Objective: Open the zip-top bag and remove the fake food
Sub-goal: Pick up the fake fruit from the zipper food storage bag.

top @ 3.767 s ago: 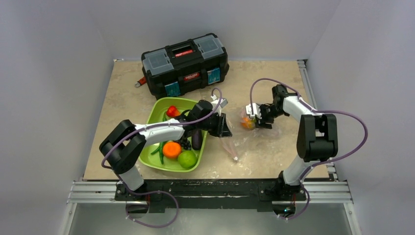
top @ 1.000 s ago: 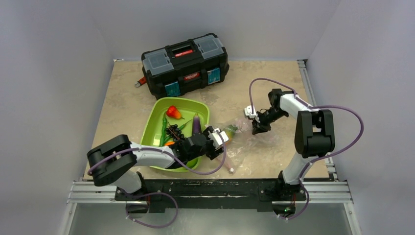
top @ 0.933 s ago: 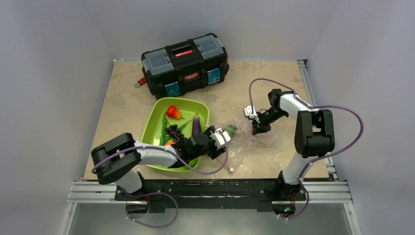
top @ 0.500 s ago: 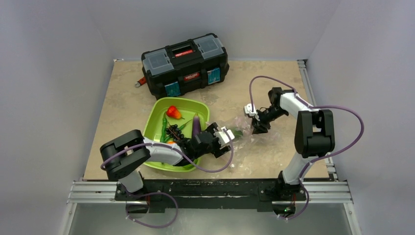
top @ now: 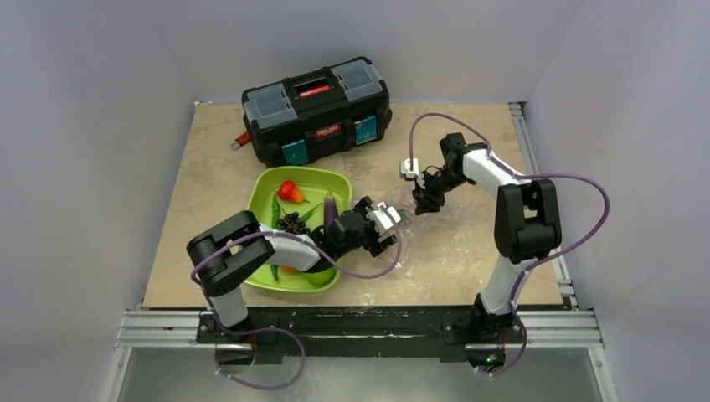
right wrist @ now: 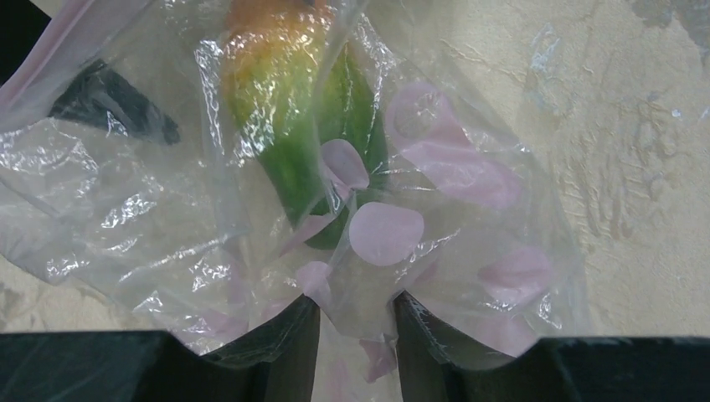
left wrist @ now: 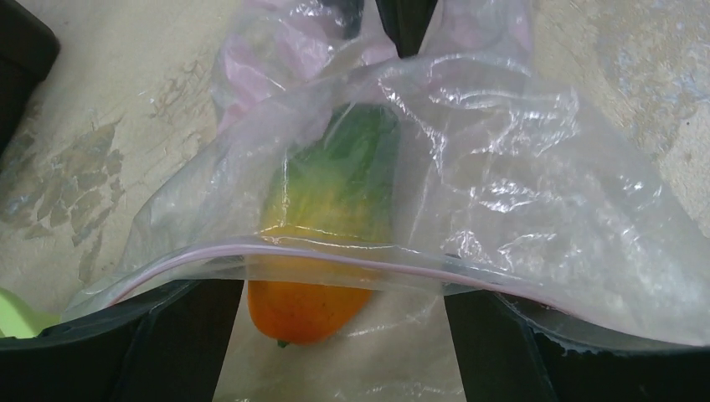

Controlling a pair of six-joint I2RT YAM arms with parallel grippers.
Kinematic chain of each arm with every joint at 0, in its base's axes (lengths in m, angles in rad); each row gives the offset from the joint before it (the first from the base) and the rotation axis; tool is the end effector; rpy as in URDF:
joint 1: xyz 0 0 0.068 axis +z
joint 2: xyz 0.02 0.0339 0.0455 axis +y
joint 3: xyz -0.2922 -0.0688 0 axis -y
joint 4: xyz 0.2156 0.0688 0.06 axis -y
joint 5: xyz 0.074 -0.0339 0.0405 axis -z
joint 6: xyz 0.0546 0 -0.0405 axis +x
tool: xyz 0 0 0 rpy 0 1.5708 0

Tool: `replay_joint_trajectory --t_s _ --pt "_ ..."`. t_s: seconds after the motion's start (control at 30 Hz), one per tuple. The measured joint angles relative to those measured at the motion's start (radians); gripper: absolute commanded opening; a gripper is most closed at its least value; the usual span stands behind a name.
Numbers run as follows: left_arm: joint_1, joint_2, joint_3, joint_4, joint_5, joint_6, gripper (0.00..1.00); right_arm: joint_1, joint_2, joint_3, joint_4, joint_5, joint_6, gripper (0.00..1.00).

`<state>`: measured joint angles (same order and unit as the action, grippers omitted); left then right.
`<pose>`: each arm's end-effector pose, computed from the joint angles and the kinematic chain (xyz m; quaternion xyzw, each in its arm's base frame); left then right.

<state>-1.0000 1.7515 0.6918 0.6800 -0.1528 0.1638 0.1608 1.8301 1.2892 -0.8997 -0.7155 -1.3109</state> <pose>0.1956 -0.2893 0.1948 0.4179 0.7131 -0.1694 0.5368 0.3157 0.0875 0.2221 -0.6443 0.6776 0.2601 0.2412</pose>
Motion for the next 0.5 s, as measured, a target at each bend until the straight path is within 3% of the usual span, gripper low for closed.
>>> replay_joint_trajectory --t_s 0.13,0.3,0.5 --pt "0.050 0.015 0.019 0.006 0.078 -0.024 0.81 0.048 0.024 -0.001 0.060 0.024 0.097 0.30" --pt "0.090 0.053 0.043 -0.019 0.159 -0.058 0.60 0.077 0.051 -0.001 0.090 0.045 0.162 0.28" --pt "0.115 0.103 0.136 -0.106 0.206 -0.078 0.58 0.079 0.054 -0.001 0.104 0.044 0.185 0.26"
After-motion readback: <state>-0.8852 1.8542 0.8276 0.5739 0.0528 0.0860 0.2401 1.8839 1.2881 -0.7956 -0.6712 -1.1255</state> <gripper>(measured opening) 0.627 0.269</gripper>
